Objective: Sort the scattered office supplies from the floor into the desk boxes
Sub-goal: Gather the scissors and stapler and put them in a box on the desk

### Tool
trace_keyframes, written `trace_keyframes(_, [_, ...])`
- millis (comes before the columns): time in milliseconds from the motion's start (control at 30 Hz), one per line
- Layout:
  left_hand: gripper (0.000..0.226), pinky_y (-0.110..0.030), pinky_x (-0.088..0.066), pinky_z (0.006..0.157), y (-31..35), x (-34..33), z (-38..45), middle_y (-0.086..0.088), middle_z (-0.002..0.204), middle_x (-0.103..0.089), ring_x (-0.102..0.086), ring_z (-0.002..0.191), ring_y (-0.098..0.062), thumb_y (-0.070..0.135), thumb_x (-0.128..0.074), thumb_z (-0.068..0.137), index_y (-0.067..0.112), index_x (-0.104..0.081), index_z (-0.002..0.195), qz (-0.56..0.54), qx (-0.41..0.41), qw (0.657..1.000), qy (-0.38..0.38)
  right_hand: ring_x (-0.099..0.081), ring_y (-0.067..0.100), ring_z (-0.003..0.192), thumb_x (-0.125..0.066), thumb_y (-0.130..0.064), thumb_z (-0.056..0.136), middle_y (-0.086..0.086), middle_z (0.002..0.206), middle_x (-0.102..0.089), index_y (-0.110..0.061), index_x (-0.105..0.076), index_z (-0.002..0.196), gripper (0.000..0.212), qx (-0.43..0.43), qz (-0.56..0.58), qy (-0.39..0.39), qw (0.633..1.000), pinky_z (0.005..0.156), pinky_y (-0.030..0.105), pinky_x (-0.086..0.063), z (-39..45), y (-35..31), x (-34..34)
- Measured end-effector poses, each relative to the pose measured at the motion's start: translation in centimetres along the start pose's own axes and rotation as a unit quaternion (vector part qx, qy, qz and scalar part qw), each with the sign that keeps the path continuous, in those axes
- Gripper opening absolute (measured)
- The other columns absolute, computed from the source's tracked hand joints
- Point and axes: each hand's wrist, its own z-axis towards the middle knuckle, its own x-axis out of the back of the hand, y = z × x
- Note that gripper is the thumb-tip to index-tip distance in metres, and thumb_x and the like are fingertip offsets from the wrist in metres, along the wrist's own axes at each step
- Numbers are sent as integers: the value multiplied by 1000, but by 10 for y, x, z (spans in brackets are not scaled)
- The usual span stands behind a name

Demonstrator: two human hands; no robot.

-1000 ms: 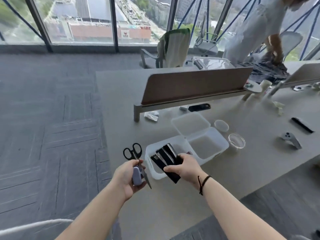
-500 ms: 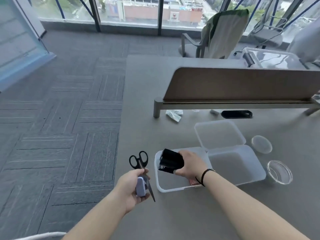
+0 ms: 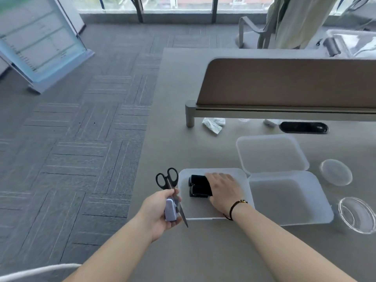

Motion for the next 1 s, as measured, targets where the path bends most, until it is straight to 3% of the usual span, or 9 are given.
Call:
trace_keyframes(133, [15,-37,-52,70,-1,-5,3,-2,85,-66,-56,82,-24,26,-56,100,20,-69,96,-2,-1,1000,4,-61,29,100,-63,-8,72,5,117,-62,-21,-56,125,54,89,3,64,994,92,39,-48,1,-15,-4])
trace_keyframes(233, [14,-37,-52,69,0,-7,6,-1,86,-66,-57,81,-24,26,-56,99,21,-68,96,-1,-3,1000,6,-59,30,113,-63,-9,78,8,132,-60,-21,-61,118,42,157,-32,48,986,94,44,-50,10,-27,-6])
trace_keyframes(300, [11,-36,-51,68,0,-7,7,-1,88,-65,-57,79,-23,25,-56,98,21,-67,97,-1,-3,1000,5,-55,30,124,-51,-12,86,8,138,-59,-20,-69,110,30,176,-70,29,982,100,47,-46,14,-31,-5])
trace_keyframes(367, [11,-36,-51,68,-2,-6,9,-1,89,-65,-57,79,-23,24,-56,98,21,-67,98,1,-3,1000,8,-57,29,122,-38,-15,87,5,131,-64,-18,-75,97,39,194,-124,12,973,96,45,-48,16,-31,-5])
trace_keyframes(467, [11,-36,-51,67,-6,-7,11,-2,87,-65,-56,75,-22,24,-56,98,20,-66,98,6,-4,1000,11,-62,28,113,-64,-16,79,1,119,-69,-21,-77,87,16,226,-178,24,957,92,42,-51,15,-25,-4])
trace_keyframes(533, [12,-35,-50,66,-10,-11,11,-3,82,-65,-55,70,-22,23,-55,99,19,-66,96,7,-1,1000,9,-63,28,113,-73,-18,75,0,116,-70,-23,-77,84,12,231,-192,16,954,93,43,-52,14,-17,-5])
trace_keyframes(633, [15,-35,-49,67,-15,-16,9,-3,80,-65,-53,68,-22,22,-55,100,19,-66,92,7,6,1000,4,-54,31,126,-61,-19,88,1,129,-64,-22,-75,100,19,223,-215,-2,951,103,47,-44,8,-5,-1])
trace_keyframes(767, [13,-37,-50,68,-19,-18,13,-5,82,-66,-51,71,-23,21,-57,99,17,-68,94,8,6,1000,10,-32,34,140,-35,-18,102,6,151,-42,-17,-62,127,37,184,-211,-53,959,114,48,-25,0,5,13])
trace_keyframes(1000, [10,-40,-50,74,-21,-17,14,-8,84,-66,-53,70,-25,19,-57,99,15,-67,99,2,8,1000,8,-23,29,145,-42,-23,99,0,155,-34,-25,-57,134,38,141,-224,-104,959,119,51,-13,-7,15,22])
